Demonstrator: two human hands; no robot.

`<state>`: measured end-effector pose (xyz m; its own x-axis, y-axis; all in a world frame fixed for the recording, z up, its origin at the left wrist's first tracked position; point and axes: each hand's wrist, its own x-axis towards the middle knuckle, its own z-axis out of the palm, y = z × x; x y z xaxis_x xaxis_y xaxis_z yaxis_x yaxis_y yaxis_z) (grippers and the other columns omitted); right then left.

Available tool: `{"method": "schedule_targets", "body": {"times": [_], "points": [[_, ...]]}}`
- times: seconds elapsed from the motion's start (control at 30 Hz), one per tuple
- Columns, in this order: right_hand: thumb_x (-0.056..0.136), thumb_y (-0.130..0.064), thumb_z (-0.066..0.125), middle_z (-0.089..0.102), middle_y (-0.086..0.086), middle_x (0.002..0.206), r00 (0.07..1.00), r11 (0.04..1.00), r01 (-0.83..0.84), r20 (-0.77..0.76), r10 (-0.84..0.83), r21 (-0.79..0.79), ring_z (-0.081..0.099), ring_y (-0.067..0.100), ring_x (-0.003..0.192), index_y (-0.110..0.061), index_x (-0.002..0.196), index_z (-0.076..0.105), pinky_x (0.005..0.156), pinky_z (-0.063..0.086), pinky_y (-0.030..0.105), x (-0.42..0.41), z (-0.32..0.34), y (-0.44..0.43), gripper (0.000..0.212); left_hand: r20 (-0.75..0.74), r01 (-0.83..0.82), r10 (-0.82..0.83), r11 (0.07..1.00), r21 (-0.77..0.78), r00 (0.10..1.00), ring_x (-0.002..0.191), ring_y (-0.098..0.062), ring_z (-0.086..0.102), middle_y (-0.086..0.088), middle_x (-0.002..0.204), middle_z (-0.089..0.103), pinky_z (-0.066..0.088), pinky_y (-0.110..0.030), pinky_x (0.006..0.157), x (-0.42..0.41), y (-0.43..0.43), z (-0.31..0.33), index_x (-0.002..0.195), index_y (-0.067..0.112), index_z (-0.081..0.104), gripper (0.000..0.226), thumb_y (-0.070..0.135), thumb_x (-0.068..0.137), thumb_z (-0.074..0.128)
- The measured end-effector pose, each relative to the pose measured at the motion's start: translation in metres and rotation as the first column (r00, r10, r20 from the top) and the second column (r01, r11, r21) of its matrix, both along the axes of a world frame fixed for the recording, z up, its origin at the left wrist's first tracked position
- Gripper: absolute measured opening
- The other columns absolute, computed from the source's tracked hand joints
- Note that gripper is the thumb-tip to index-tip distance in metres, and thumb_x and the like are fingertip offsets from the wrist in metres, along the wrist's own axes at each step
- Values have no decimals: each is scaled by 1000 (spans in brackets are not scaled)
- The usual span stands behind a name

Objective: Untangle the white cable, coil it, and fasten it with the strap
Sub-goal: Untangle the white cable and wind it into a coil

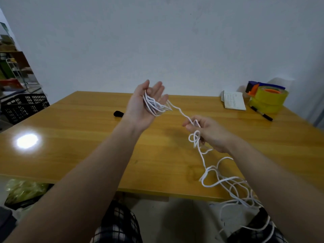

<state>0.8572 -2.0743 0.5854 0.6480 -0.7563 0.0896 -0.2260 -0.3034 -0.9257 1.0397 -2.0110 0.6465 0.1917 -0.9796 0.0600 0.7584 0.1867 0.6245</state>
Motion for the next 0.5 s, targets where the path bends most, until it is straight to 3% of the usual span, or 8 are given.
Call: {"method": "schedule_targets", "body": {"times": [0.07,0.1,0.17,0.2,0.27,0.33,0.4,0.5], "points": [[95,-14,49,55,1,87,983,990,-22,-184,-4,-136,51,17,70,-22,123,52,53,41,21,3,-1,4,29,114,-84,76,994,68,991,119,-13,55,-6,128,58,42,-39,100,6,-10,-8,89,16,62,22,24,98,44],[97,-14,46,56,4,108,940,960,-79,-339,-17,-268,55,20,89,-24,135,42,64,44,17,5,-1,5,39,161,-90,77,993,77,984,104,-8,60,-1,117,59,44,-38,96,4,-12,-12,91,18,60,18,25,98,45],[99,-21,38,46,8,134,746,831,-269,-651,-139,-486,50,27,116,-32,145,24,83,40,26,11,-2,8,49,283,-89,62,993,82,957,72,-4,61,3,99,54,47,-36,82,-3,-17,-19,84,15,60,23,29,98,47],[100,-26,35,44,8,135,656,774,-343,-726,-208,-532,49,29,118,-39,145,18,81,37,31,14,-1,12,50,360,-90,56,993,78,931,66,-7,60,2,100,51,47,-35,76,-7,-18,-22,86,14,63,25,30,97,47],[100,-28,32,44,6,133,597,697,-437,-763,-248,-569,49,29,118,-42,144,18,76,34,33,20,4,22,48,463,-123,78,990,68,883,85,-17,61,-1,115,49,45,-33,77,-15,-20,-25,97,16,68,22,32,94,53],[99,-25,34,48,1,133,654,645,-450,-719,-233,-618,49,25,120,-37,141,31,77,38,33,24,13,31,44,513,-222,154,972,73,844,102,-17,55,0,113,54,42,-32,85,-15,-23,-28,102,19,71,19,30,89,61],[97,-22,39,58,0,126,758,660,-365,-621,-198,-657,53,23,114,-28,131,49,81,44,35,23,21,35,35,653,-306,206,951,41,728,90,-11,52,6,92,54,41,-30,84,-11,-24,-31,95,23,72,15,30,90,60],[97,-22,43,69,-1,95,881,780,-176,-449,-146,-600,59,11,75,-21,110,62,72,45,31,14,25,28,23,804,-341,246,938,-57,541,83,5,49,13,87,52,38,-23,81,-6,-21,-35,88,20,70,19,30,94,55]]}}
